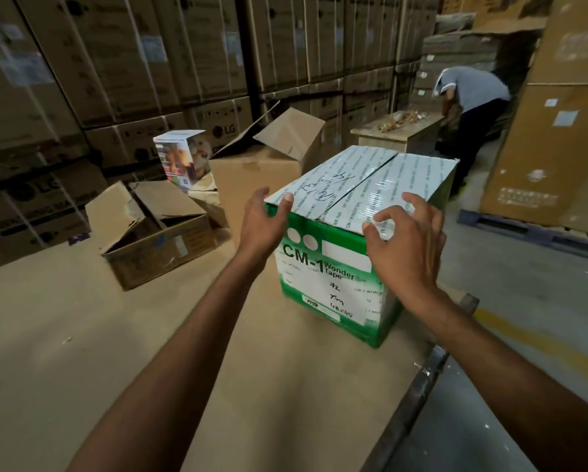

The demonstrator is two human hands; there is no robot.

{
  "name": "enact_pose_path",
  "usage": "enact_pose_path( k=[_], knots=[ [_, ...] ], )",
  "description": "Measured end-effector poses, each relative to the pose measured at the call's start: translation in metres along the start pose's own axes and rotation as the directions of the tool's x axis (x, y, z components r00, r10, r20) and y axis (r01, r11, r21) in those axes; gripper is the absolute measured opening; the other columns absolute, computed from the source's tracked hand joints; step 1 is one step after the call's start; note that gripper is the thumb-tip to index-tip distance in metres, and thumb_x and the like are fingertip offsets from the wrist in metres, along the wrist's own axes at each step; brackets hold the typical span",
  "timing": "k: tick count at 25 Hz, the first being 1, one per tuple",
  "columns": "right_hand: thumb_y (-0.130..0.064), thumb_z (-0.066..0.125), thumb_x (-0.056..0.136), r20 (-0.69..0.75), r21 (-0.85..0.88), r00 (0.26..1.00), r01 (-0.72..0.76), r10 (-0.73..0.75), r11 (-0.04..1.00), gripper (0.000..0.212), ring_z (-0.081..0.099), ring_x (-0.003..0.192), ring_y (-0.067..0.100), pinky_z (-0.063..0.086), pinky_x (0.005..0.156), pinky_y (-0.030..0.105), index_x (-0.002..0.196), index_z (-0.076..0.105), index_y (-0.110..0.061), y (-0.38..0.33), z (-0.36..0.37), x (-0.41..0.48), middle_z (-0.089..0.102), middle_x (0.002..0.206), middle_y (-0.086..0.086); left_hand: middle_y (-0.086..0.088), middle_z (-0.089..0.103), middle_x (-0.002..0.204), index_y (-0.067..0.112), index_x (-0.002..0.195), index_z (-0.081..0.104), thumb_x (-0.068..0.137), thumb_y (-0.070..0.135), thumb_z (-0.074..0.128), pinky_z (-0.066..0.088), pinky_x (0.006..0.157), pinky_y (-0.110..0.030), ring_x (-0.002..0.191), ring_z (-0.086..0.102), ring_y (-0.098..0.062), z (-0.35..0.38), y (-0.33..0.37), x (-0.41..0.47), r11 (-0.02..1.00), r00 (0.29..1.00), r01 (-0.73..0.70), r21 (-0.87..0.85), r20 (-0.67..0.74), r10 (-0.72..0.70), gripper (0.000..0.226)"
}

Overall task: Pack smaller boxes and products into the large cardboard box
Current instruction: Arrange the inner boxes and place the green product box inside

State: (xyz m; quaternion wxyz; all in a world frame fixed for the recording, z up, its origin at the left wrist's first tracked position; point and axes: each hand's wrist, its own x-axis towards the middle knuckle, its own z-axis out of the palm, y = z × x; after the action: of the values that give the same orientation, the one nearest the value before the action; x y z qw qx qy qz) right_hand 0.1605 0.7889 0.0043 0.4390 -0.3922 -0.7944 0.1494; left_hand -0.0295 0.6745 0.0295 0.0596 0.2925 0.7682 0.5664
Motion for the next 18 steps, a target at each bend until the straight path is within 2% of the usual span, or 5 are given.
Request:
enact_pose_path(
  k=[4, 7, 12, 16, 18],
  knots=[
    [-0.044, 0.072, 0.085, 0.143, 0.155, 0.971, -0.214, 0.192, 0.965, 0.042, 0.032, 0.144, 0.029, 0.035, 0.111, 0.043, 0.121, 0.055, -0.030, 0.017, 0.018, 0.005, 0.028, 0.161, 0.008, -0.010, 0.050, 0.145, 0.015, 0.146, 0.038, 0.084, 0.064, 0.069, 0.058, 0.080, -0.036, 0.115, 0.061, -0.028, 0.021, -0.019, 0.052, 0.980, 0.975, 0.195, 0.026, 0.103, -0.197, 0.085],
    [-0.054, 0.074, 0.082, 0.196, 0.332, 0.922, -0.384, 0.335, 0.862, 0.061, 0.048, 0.122, 0.024, 0.042, 0.097, 0.038, 0.128, 0.041, -0.031, 0.014, 0.021, 0.007, 0.045, 0.144, 0.007, -0.010, 0.060, 0.129, 0.013, 0.124, 0.053, 0.053, 0.075, 0.080, 0.060, 0.090, -0.046, 0.109, 0.066, -0.028, 0.022, -0.035, 0.066, 0.968, 0.966, 0.250, -0.027, 0.074, -0.247, 0.098],
    [-0.049, 0.079, 0.079, 0.156, 0.390, 0.889, -0.455, 0.430, 0.800, 0.055, 0.063, 0.101, 0.021, 0.049, 0.084, 0.036, 0.119, 0.043, -0.035, -0.002, -0.010, -0.015, 0.065, 0.117, -0.007, -0.003, 0.068, 0.108, 0.017, 0.114, 0.048, 0.071, 0.057, 0.084, 0.058, 0.088, -0.046, 0.102, 0.068, -0.023, 0.005, -0.020, 0.013, 0.961, 0.978, 0.207, -0.183, 0.046, -0.202, 0.068],
    [-0.044, 0.079, 0.085, 0.208, 0.413, 0.890, -0.456, 0.406, 0.788, 0.050, 0.054, 0.082, 0.005, 0.038, 0.072, 0.029, 0.123, 0.050, -0.032, -0.028, -0.069, -0.062, 0.050, 0.092, -0.025, 0.004, 0.071, 0.104, 0.024, 0.110, 0.051, 0.067, 0.056, 0.085, 0.060, 0.087, -0.048, 0.094, 0.072, -0.018, -0.044, -0.004, -0.065, 0.965, 0.987, 0.135, -0.226, -0.054, -0.151, 0.064],
    [-0.049, 0.080, 0.081, 0.230, 0.434, 0.904, -0.426, 0.360, 0.794, 0.051, 0.055, 0.085, -0.002, 0.046, 0.080, 0.033, 0.122, 0.053, -0.034, -0.044, -0.101, -0.093, 0.051, 0.095, -0.030, 0.007, 0.072, 0.102, 0.027, 0.109, 0.051, 0.066, 0.061, 0.083, 0.062, 0.080, -0.047, 0.087, 0.073, -0.016, -0.083, 0.006, -0.113, 0.982, 0.988, 0.104, -0.157, -0.094, -0.120, 0.063]
  ],
)
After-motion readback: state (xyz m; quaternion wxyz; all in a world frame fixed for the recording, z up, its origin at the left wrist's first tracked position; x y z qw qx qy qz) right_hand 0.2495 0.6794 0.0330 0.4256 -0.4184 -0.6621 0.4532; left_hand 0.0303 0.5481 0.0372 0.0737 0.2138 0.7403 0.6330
